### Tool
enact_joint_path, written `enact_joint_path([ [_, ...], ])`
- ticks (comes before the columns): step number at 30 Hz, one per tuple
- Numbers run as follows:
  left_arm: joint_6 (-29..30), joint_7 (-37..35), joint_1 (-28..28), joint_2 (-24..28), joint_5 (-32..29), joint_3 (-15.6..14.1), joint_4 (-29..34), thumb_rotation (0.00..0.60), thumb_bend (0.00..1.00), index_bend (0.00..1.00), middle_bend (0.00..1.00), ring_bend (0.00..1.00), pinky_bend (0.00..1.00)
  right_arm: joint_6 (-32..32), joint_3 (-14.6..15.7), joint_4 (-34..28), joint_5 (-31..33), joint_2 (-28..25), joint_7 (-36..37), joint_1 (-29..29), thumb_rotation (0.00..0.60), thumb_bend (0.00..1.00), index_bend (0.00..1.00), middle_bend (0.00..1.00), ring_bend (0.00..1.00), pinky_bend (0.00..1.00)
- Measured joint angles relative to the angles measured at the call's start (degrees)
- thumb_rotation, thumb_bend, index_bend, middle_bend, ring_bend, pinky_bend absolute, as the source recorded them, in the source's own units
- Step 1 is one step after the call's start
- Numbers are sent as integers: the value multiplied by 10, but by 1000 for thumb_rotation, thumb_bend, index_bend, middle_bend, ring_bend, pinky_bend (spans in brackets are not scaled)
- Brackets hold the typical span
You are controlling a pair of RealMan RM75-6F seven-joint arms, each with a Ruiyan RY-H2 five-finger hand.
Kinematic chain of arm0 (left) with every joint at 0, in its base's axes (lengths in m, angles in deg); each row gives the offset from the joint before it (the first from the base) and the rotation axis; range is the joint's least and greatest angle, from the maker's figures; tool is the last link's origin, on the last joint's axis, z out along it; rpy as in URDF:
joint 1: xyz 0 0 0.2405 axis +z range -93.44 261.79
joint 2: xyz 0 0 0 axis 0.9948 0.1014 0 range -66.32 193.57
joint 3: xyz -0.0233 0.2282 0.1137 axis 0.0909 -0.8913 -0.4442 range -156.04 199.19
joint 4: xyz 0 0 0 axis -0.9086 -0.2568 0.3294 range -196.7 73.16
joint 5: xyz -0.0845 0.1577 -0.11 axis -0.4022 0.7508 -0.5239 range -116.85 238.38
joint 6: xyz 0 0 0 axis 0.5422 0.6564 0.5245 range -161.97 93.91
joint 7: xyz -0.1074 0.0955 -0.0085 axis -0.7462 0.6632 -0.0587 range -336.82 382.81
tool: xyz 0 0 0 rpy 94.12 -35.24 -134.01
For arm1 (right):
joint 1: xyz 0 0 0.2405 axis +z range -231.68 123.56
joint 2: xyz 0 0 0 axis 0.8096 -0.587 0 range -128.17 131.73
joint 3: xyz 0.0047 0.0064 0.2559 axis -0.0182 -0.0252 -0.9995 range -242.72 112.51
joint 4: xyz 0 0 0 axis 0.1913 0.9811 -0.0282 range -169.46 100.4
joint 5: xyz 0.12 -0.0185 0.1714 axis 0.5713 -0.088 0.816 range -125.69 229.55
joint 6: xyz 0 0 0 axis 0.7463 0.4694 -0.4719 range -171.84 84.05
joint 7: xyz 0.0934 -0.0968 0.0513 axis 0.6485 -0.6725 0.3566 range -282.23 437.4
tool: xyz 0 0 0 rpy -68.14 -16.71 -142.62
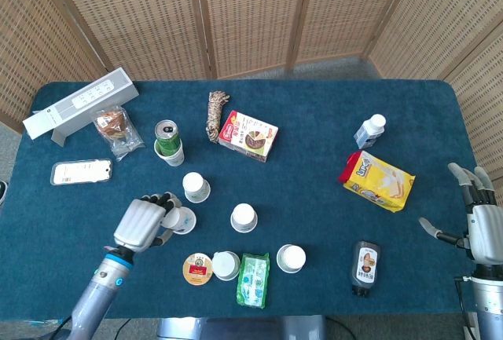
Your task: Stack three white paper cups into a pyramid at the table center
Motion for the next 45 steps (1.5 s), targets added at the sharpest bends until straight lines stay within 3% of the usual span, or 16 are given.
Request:
enact_joint_path([
  [11,6,108,-44,-95,-81,20,-29,600,343,328,326,383,522,-4,2,-1,-3,0,9,0,600,128,76,167,130,1],
  [23,22,128,-79,-165,-110,34,-79,600,344,326,318,375,520,-6,-2,1,2,-2,21,0,600,128,76,169,131,1],
  [35,44,156,-100,-200,-123,40,-98,600,338,293,279,340,490,-7,-1,0,-1,-3,28,0,600,126,76,170,130,1],
  [40,42,155,-108,-209,-130,42,-112,600,337,244,188,265,479,-8,0,0,-2,-3,29,0,600,128,76,173,130,0],
  [45,42,138,-111,-210,-123,40,-116,600,336,124,17,117,411,-9,0,0,-2,-3,30,0,600,128,77,173,130,1],
])
